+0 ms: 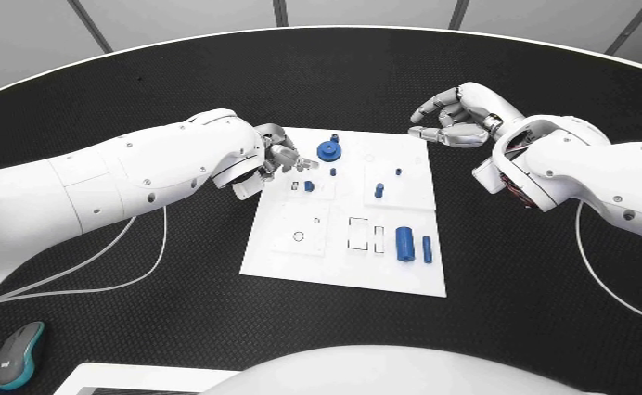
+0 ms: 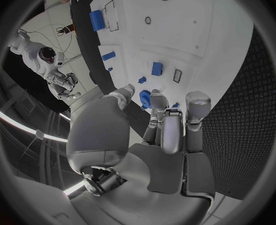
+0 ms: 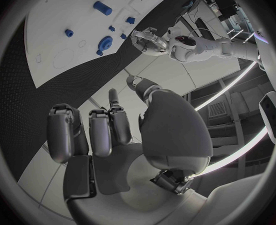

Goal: Assemble the parts on the task board

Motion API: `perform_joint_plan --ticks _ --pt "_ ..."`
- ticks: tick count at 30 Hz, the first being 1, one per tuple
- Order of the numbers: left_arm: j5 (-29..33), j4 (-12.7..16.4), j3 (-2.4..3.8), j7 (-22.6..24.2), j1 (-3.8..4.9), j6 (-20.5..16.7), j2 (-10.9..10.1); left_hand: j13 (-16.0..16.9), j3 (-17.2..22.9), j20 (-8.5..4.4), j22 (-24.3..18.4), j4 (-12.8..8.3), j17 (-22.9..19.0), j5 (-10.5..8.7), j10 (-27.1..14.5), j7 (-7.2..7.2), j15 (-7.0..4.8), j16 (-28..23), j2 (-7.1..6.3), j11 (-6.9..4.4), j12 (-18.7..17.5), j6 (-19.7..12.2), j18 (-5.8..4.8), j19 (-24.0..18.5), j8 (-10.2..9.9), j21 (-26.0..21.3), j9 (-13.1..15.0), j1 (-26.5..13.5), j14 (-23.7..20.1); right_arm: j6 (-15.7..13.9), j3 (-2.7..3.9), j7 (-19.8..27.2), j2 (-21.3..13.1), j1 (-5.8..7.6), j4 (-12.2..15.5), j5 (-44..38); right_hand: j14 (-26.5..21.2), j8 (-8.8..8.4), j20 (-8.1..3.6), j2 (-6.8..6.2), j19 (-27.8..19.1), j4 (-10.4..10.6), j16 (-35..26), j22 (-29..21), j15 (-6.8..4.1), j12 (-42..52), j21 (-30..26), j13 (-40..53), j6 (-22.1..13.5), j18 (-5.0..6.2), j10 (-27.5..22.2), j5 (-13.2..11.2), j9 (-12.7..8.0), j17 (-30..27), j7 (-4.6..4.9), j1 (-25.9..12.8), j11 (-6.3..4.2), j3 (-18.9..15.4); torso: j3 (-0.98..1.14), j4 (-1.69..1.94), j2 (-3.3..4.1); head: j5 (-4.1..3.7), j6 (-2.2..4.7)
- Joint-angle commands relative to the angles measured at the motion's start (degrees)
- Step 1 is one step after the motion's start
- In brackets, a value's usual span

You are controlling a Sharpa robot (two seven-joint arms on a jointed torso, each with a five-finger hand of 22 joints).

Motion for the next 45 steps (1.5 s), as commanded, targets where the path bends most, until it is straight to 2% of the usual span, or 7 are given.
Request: perform_joint_plan --ticks 1,7,13,22,28,33,45 --pt "-1.25 1.40 -0.01 0.17 -0.02 -2.05 -1.23 -0.17 -0.56 0.23 -0.13 0.00 7.68 -0.03 -0.44 0.17 0.47 -0.12 0.12 0.13 -0.03 -0.34 0.69 -0.03 -0.28 -0.18 -0.25 0.94 3.71 0.00 -0.01 -0.02 -0.07 -0.01 -0.03 0.00 4.23 0.26 -0.48 -0.02 1.81 0.35 -0.15 7.15 -0.30 -0.13 -0.27 6.86 -0.46 0.58 -0.08 0.40 0.05 7.76 0.12 -0.37 -0.18 -0.02 0.02 0.07 0.06 -0.14 0.22" --pt "-2.08 4.02 -0.03 1.02 -0.11 -5.68 -2.83 -0.19 -0.76 0.28 0.07 0.17 8.03 0.00 -0.28 0.24 0.52 0.11 0.38 0.18 0.18 -0.23 0.66 0.20 -0.55 -0.11 -1.11 2.47 3.86 0.01 -0.02 -0.02 -0.14 -0.04 -0.10 0.00 4.24 0.29 -0.48 0.00 1.82 0.37 -0.14 7.17 -0.30 -0.14 -0.25 6.85 -0.46 0.57 -0.09 0.43 0.05 7.78 0.11 -0.37 -0.19 0.00 -0.07 0.10 0.00 -0.06 0.34" --pt "-2.28 5.04 -0.04 0.46 -0.98 -5.60 -3.26 -0.04 -1.07 0.29 0.33 0.51 8.33 -0.03 -0.07 0.23 0.51 0.30 0.29 0.17 0.37 0.01 0.61 0.38 -0.56 0.02 -1.47 2.70 3.97 0.05 -0.02 -0.02 -0.07 -0.08 -0.19 0.00 4.25 0.32 -0.48 0.04 1.81 0.37 -0.12 7.14 -0.30 -0.11 -0.29 6.87 -0.47 0.58 -0.07 0.48 0.05 7.81 0.10 -0.34 -0.20 0.04 -0.12 -0.11 0.09 0.20 0.38" --pt "-2.33 4.19 -0.04 -0.83 -2.15 -4.44 -2.83 -0.32 -2.49 0.27 0.41 1.62 8.42 -0.05 0.08 0.15 0.47 0.38 0.02 0.11 0.46 0.52 0.59 0.58 -0.54 0.06 -2.36 2.77 4.05 0.00 -0.03 -0.03 -0.02 -0.10 -0.18 0.00 4.25 0.35 -0.48 0.07 1.82 0.37 -0.13 7.16 -0.31 -0.11 -0.27 6.87 -0.47 0.57 -0.07 0.54 0.05 7.81 0.09 -0.31 -0.21 0.08 -0.06 -0.06 0.14 0.37 0.38" --pt "-2.33 3.58 -0.04 -1.34 -2.47 -3.54 -2.52 -0.39 -3.48 0.25 0.40 1.77 8.40 -0.05 0.12 0.13 0.46 0.37 -0.03 0.09 0.52 0.62 0.59 0.62 -0.51 0.04 -2.76 2.66 4.04 -0.07 -0.03 -0.02 -0.04 -0.10 -0.11 0.00 4.25 0.35 -0.48 0.07 1.82 0.37 -0.13 7.16 -0.31 -0.11 -0.27 6.87 -0.47 0.57 -0.07 0.54 0.05 7.81 0.09 -0.31 -0.21 0.08 -0.11 -0.02 0.18 0.31 0.30" --pt "-2.33 3.38 -0.03 -1.41 -2.62 -3.15 -2.24 -0.37 -3.79 0.25 0.50 1.79 8.45 -0.05 0.17 0.11 0.45 0.41 0.04 0.08 0.57 0.68 0.57 0.68 -0.48 0.08 -2.88 2.62 4.06 -0.09 -0.03 0.00 -0.02 -0.10 -0.08 0.00 4.24 0.38 -0.48 0.09 1.82 0.38 -0.15 7.14 -0.32 -0.12 -0.29 6.86 -0.50 0.58 -0.07 0.66 0.05 7.78 0.09 -0.28 -0.22 0.11 -0.06 -0.11 0.18 0.23 0.26" --pt "-2.32 2.00 -0.03 -1.32 -2.78 -1.95 -0.98 -0.27 -4.10 0.25 0.68 1.73 8.45 -0.02 0.30 0.05 0.41 0.41 0.39 0.03 0.69 0.87 0.53 0.79 -0.38 0.17 -3.08 2.77 4.07 -0.03 -0.03 -0.01 -0.04 -0.10 0.02 0.00 4.24 0.38 -0.48 0.09 1.82 0.38 -0.15 7.14 -0.32 -0.12 -0.29 6.86 -0.50 0.58 -0.07 0.66 0.05 7.78 0.09 -0.28 -0.22 0.11 -0.05 -0.07 0.18 0.00 0.12"
